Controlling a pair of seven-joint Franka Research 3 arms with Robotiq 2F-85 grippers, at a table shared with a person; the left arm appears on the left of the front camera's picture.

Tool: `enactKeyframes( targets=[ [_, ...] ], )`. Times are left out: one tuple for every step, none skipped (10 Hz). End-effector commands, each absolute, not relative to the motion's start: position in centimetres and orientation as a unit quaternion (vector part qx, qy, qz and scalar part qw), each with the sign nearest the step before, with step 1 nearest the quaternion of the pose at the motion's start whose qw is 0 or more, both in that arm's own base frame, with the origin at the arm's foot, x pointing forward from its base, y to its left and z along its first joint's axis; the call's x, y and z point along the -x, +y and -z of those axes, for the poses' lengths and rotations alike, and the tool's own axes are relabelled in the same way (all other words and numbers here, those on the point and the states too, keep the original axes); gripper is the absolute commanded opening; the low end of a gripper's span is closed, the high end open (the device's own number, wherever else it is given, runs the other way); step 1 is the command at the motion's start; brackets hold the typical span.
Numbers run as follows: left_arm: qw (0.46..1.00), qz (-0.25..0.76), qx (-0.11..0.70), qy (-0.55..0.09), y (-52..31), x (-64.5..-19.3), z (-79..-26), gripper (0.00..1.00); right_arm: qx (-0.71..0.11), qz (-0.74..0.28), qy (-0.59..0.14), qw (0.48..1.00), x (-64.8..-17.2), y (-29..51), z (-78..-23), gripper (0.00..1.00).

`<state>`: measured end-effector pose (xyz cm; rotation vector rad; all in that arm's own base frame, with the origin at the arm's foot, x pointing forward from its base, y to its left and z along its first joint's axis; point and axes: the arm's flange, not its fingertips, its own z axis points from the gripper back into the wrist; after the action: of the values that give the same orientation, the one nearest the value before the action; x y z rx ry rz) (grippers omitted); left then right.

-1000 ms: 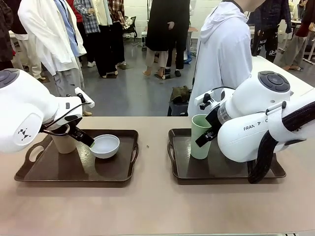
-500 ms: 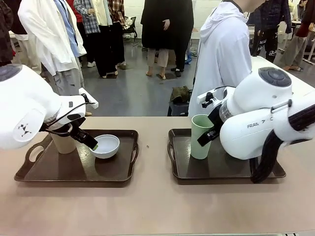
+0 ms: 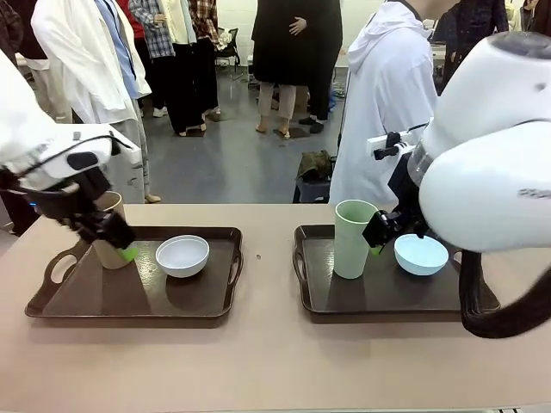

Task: Set up a tray with a mat and arrange the tableware.
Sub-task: Pick up the Picnic Bowl and Reusable plastic cup from the Handle tray in front of the human's position and hold them in the air.

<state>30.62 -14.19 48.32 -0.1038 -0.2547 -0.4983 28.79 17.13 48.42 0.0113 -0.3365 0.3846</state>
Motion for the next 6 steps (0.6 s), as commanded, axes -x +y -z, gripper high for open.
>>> enactKeyframes(
  targets=[
    [0.973,0.208,0.038,-0.091,-13.5,-30.6,-49.0,1.0,-0.05,-0.16,-0.147,0.975,-24.0,14.8,-44.3,1.0],
    [0.972,0.198,0.046,-0.116,-12.8,-31.4,-48.9,1.0,-0.068,-0.139,-0.131,0.979,-24.8,13.8,-43.7,1.0],
    [0.974,0.173,0.054,-0.135,-11.9,-32.3,-48.9,1.0,-0.095,-0.137,-0.128,0.978,-25.7,12.3,-43.3,1.0],
    [0.972,0.151,0.097,-0.151,-10.0,-33.1,-49.0,1.0,-0.138,-0.111,-0.129,0.976,-26.6,9.6,-42.9,1.0],
    [0.966,0.137,0.153,-0.156,-7.7,-33.5,-49.3,1.0,-0.182,-0.084,-0.141,0.969,-27.1,6.6,-42.8,1.0],
    [0.957,0.12,0.194,-0.181,-5.8,-33.2,-49.6,1.0,-0.222,-0.057,-0.149,0.962,-27.2,3.3,-42.6,1.0]
  ],
)
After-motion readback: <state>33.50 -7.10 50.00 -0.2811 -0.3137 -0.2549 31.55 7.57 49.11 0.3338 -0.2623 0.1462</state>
